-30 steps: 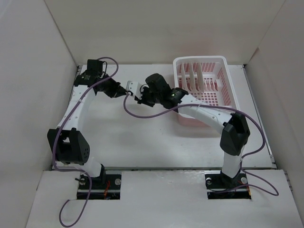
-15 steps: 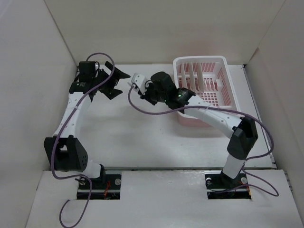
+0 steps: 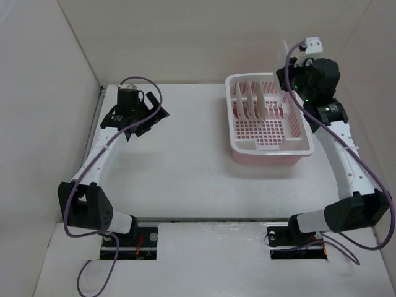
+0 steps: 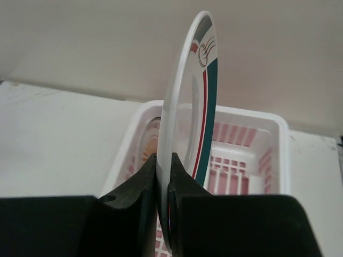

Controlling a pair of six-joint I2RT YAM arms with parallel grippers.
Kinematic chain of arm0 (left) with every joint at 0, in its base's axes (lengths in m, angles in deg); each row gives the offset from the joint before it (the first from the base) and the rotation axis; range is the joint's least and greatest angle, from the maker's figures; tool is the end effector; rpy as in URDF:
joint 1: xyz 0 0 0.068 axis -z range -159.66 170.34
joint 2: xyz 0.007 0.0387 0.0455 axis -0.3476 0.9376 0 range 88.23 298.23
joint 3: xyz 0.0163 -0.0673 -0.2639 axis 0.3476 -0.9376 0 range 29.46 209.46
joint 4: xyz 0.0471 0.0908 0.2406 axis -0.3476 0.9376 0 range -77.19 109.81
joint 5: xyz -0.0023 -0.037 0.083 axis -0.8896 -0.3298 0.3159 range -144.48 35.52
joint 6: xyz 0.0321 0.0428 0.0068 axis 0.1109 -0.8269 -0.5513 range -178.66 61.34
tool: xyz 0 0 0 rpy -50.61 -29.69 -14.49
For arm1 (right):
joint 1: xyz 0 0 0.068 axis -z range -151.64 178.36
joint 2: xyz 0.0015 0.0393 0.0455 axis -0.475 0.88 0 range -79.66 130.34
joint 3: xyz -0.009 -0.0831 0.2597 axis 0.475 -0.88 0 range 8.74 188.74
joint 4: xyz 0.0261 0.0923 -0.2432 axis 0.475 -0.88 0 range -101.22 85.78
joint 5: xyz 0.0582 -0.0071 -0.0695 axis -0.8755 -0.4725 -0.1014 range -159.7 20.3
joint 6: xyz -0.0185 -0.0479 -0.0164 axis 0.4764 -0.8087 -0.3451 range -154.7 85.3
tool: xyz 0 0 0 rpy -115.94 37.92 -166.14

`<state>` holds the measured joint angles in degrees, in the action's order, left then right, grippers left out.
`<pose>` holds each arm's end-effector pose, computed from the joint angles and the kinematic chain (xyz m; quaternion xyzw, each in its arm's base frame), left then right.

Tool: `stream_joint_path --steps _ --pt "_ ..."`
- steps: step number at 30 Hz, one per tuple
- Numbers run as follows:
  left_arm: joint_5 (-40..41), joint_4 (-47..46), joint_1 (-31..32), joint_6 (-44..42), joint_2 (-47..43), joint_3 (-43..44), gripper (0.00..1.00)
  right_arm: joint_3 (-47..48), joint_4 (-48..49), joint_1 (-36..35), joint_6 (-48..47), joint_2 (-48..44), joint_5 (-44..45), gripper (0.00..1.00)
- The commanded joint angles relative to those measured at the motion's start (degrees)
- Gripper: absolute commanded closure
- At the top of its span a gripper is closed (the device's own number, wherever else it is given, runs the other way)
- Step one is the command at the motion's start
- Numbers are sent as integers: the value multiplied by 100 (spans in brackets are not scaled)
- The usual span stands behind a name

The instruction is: Load the plates into the dish rack

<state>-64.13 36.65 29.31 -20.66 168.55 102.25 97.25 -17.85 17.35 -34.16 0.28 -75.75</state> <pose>0.3146 -0.0557 0.3443 -0.1779 0.8514 -0.2617 0.4183 0.3096 0.0640 0.4597 -0.1026 0.7303 0.1066 0.6669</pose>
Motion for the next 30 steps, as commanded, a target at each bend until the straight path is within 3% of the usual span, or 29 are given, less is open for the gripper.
stream_joint_path --steps 1,13,30 --pt "297 -177 17 -328 -131 -309 0 -298 440 570 360 -102 -249 100" --pt "-19 -309 184 -548 178 -248 0 -115 501 1469 184 1286 -1057 100" --pt "-239 -362 184 -601 283 -90 0 -54 554 1470 184 1919 -1470 100"
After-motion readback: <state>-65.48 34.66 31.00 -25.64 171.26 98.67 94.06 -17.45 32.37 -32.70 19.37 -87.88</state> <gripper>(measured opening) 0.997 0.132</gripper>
